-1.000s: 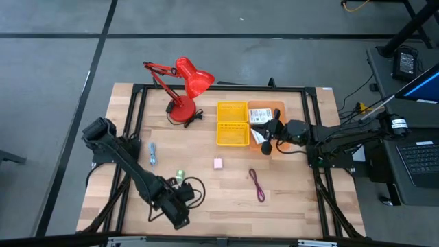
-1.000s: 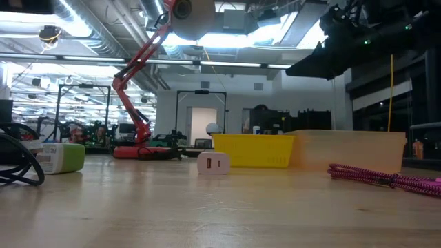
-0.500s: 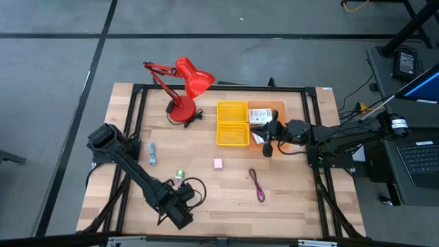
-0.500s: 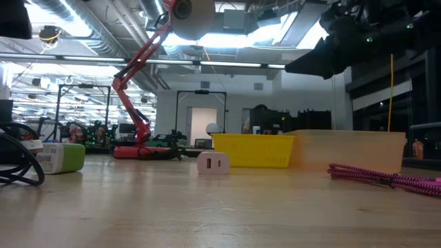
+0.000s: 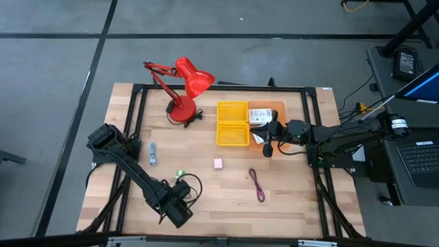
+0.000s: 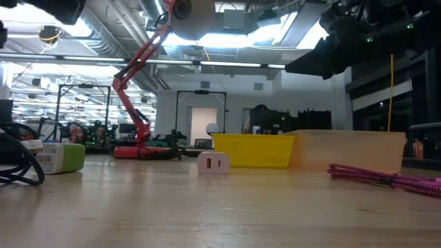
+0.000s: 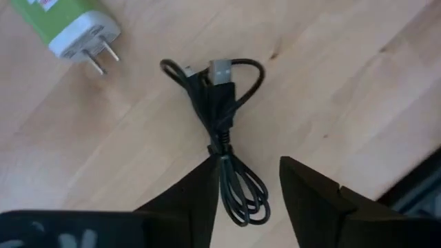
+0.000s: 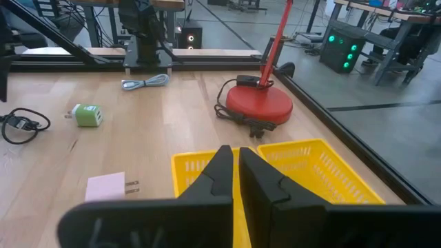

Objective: Pick and place items into bin
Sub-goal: Put the black charger cable into the top yellow bin

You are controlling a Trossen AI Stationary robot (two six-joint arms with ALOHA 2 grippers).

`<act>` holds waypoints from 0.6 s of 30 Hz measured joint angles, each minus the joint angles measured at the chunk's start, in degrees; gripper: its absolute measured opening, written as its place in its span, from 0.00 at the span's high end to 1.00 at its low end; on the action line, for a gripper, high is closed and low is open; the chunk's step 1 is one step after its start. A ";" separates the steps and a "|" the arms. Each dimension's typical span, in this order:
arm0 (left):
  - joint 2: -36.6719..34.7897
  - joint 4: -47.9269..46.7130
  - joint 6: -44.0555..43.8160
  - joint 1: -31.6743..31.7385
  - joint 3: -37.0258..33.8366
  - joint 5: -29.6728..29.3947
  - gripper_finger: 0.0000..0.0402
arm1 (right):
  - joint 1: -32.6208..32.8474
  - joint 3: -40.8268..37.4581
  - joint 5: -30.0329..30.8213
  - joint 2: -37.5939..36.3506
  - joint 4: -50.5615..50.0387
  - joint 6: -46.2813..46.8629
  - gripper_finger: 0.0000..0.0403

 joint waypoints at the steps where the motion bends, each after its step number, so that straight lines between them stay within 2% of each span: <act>1: -0.01 0.23 -0.61 -0.13 -0.41 -0.10 0.62 | 0.00 0.00 0.00 0.00 0.00 0.00 0.98; 12: -0.02 3.59 -2.79 -1.10 -4.76 -2.59 0.59 | 0.00 0.02 0.01 0.00 -0.12 -0.02 0.98; 18: 0.04 12.14 -0.95 -1.10 -8.51 -2.06 0.59 | -0.04 0.02 0.02 0.00 -0.15 -0.04 0.98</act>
